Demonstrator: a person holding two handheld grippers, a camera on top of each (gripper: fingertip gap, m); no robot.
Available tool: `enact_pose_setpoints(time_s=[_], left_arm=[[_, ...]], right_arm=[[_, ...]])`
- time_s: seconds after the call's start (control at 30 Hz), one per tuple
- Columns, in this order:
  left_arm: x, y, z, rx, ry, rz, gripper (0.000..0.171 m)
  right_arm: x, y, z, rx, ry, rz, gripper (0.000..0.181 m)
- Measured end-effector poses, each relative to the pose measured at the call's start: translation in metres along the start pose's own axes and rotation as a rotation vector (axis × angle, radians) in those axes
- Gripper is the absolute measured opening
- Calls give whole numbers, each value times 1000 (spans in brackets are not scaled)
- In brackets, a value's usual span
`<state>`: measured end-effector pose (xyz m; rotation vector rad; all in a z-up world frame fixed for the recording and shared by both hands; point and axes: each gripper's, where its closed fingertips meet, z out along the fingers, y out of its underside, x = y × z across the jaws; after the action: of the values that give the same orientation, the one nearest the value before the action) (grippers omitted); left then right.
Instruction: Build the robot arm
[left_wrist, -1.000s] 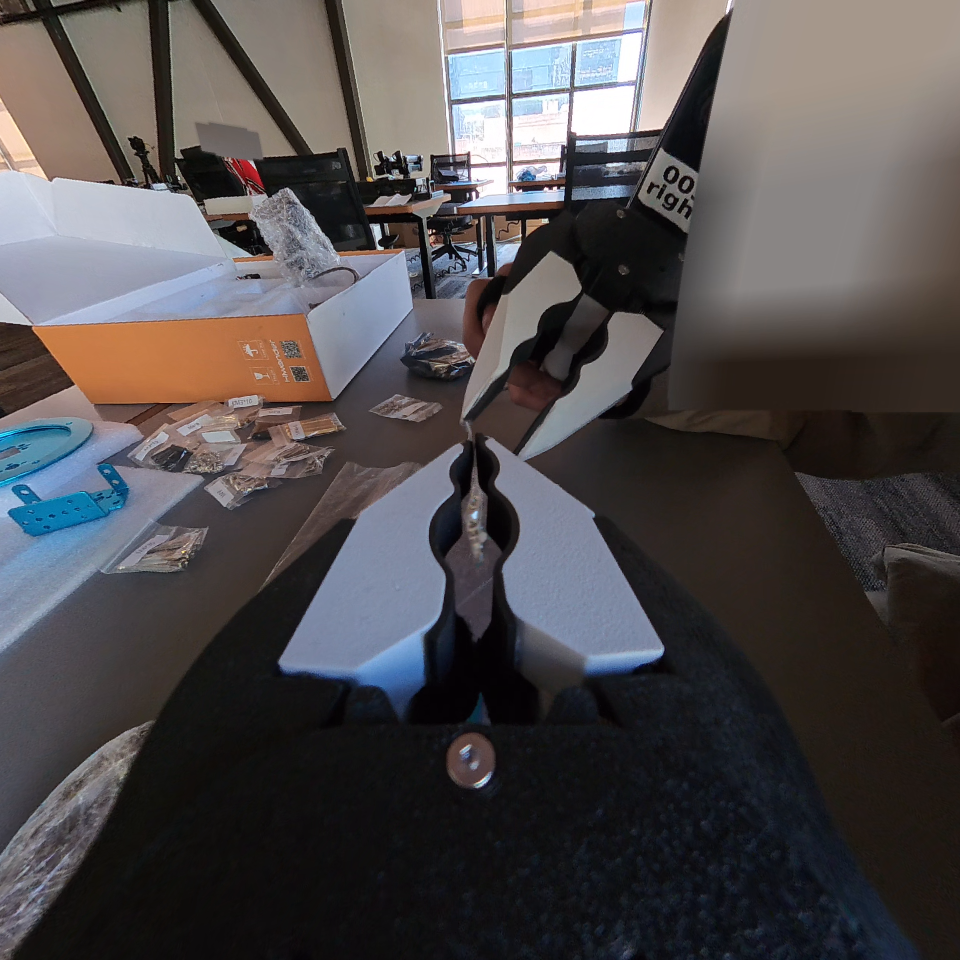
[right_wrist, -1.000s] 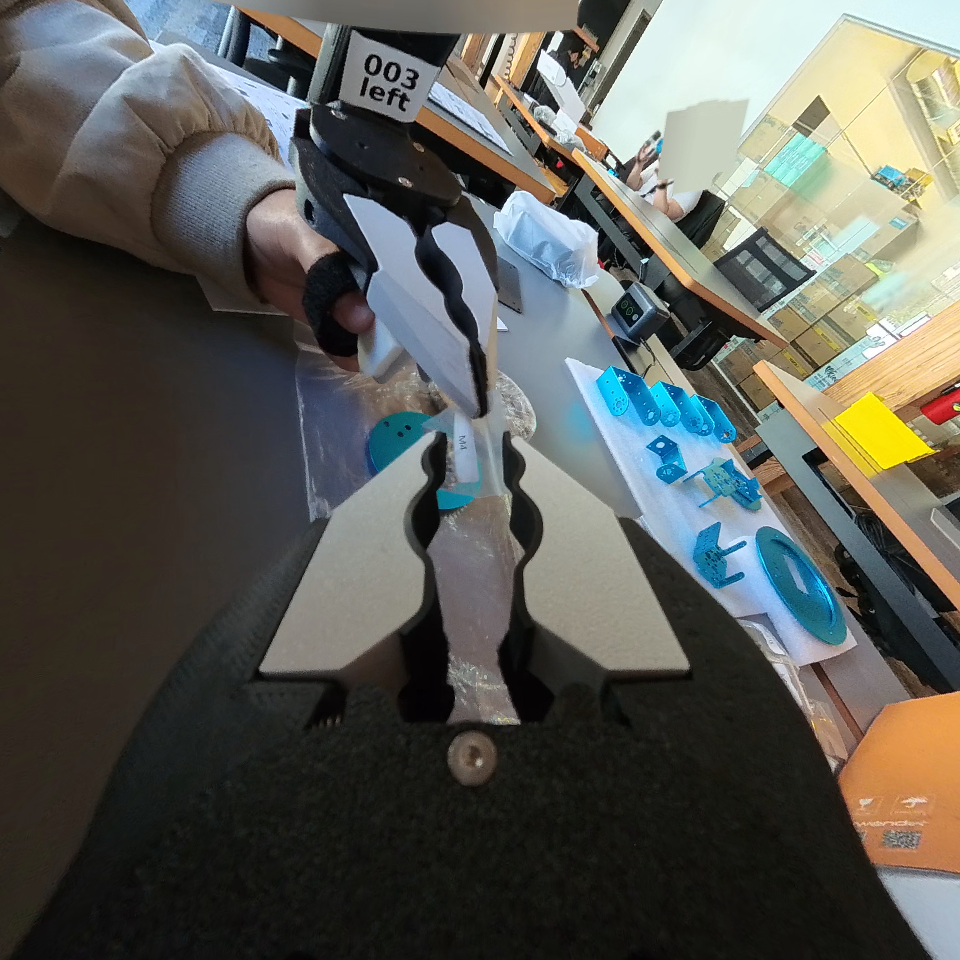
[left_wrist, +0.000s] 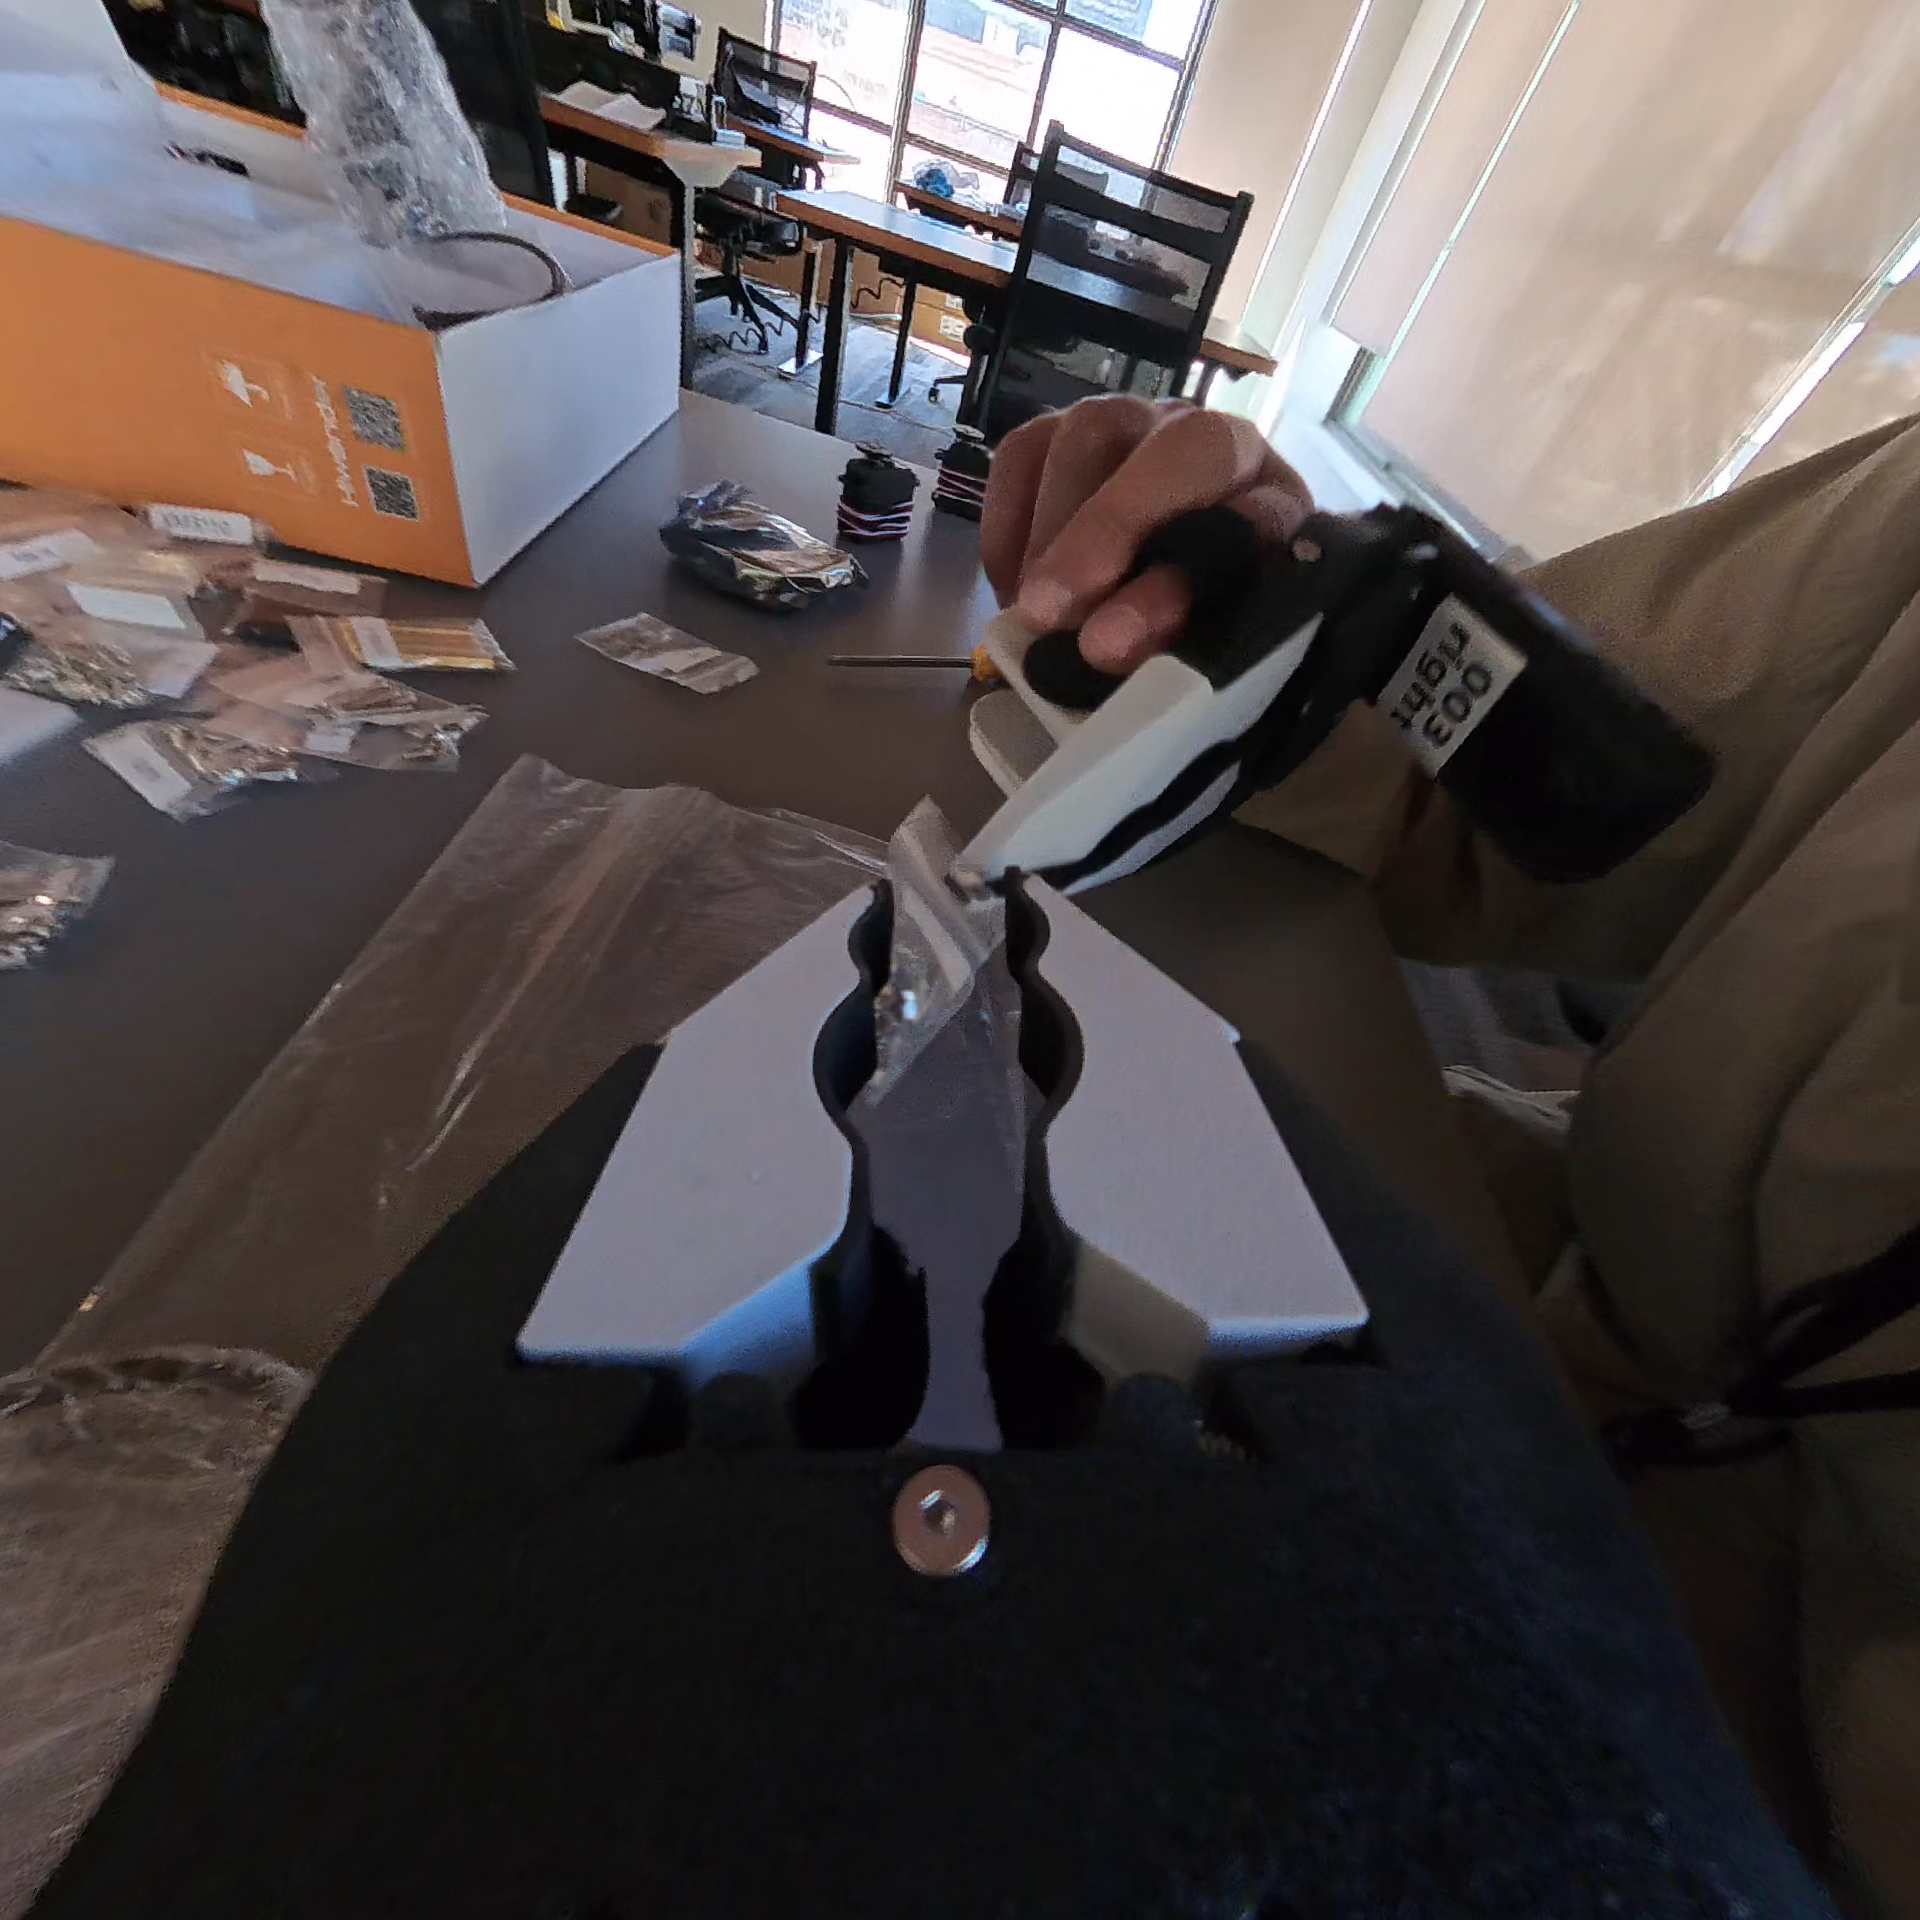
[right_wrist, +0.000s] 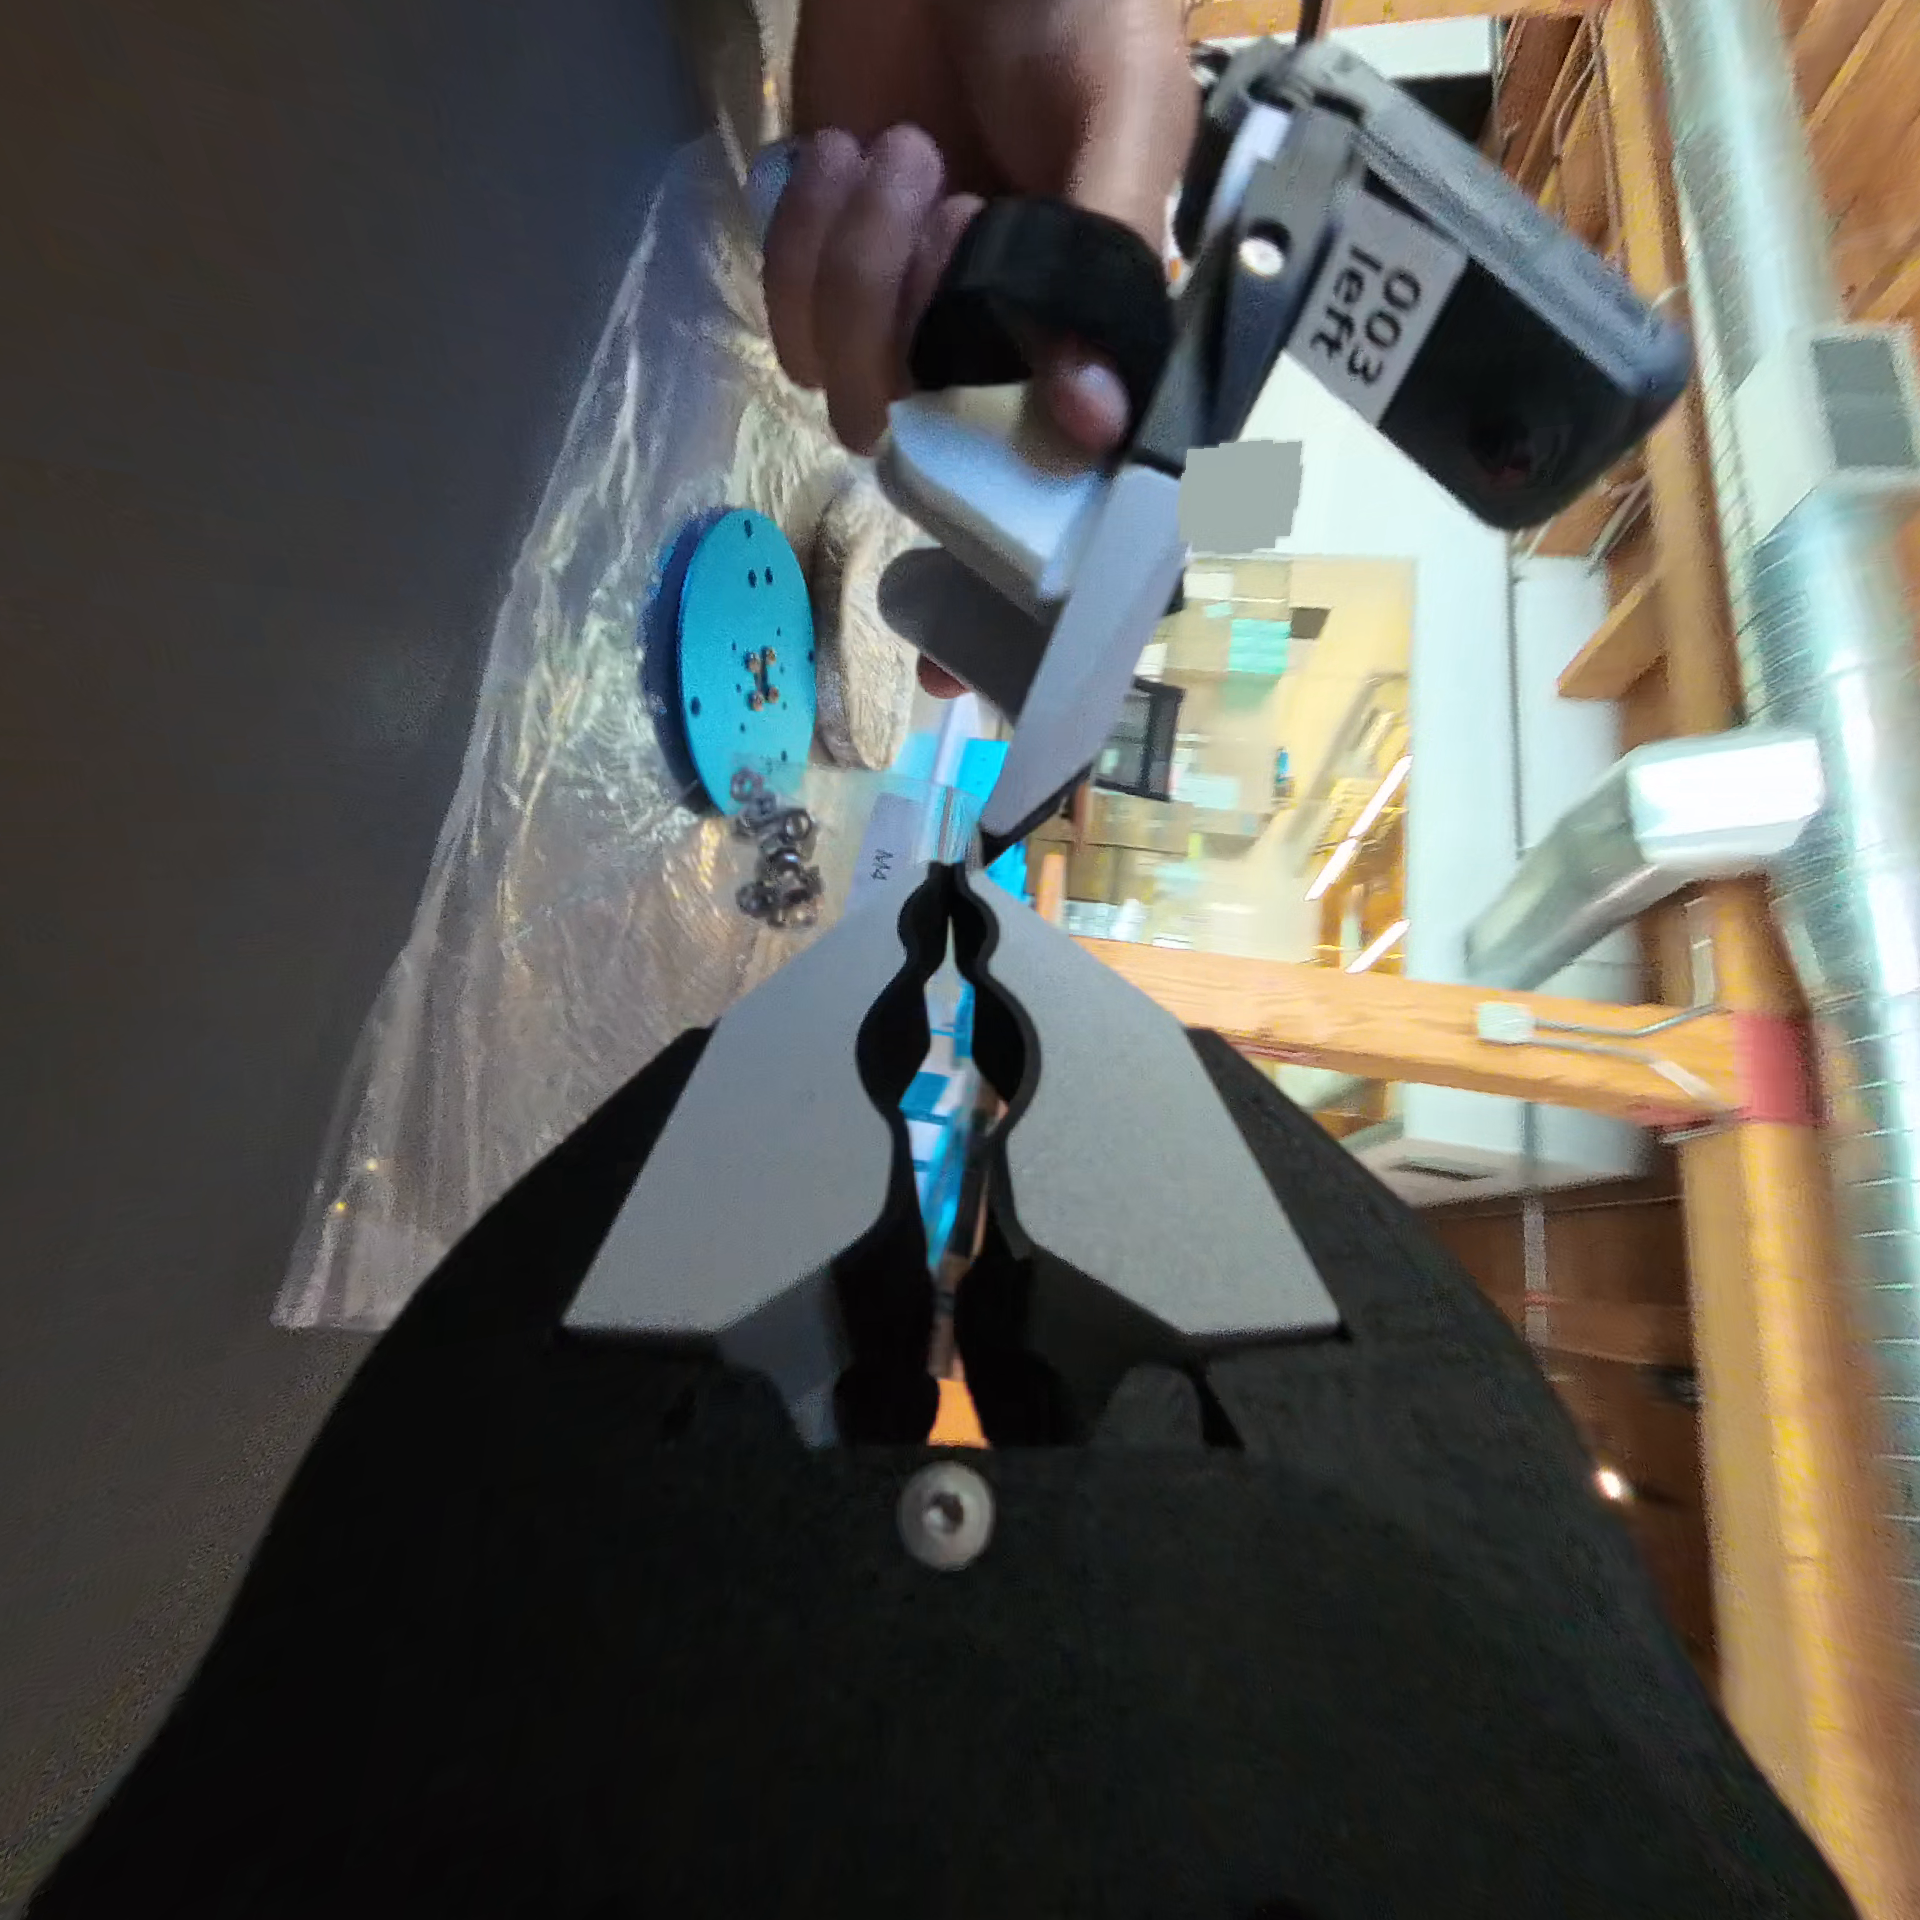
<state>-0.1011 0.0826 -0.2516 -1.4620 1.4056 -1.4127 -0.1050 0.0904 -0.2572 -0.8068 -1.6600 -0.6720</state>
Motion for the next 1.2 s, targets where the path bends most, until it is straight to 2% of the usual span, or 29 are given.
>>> enact_pose_setpoints(time_s=[0.17,0.47,0.87,1.07,1.2], left_arm=[[7,7,2,-38,64,-52,13],[5,17,4,-95,60,-48,8],[-2,25,6,-135,25,-55,10],[-4,27,7,-147,25,-80,19],[-6,32,8,-182,-15,-18,18]], right_arm=[[-7,-8,3,-11,52,-180,0],[-14,-9,6,-17,53,-264,0],[-24,-20,10,6,33,-286,0],[-26,-24,11,4,39,-304,0],[-29,-26,11,2,25,-308,0]])
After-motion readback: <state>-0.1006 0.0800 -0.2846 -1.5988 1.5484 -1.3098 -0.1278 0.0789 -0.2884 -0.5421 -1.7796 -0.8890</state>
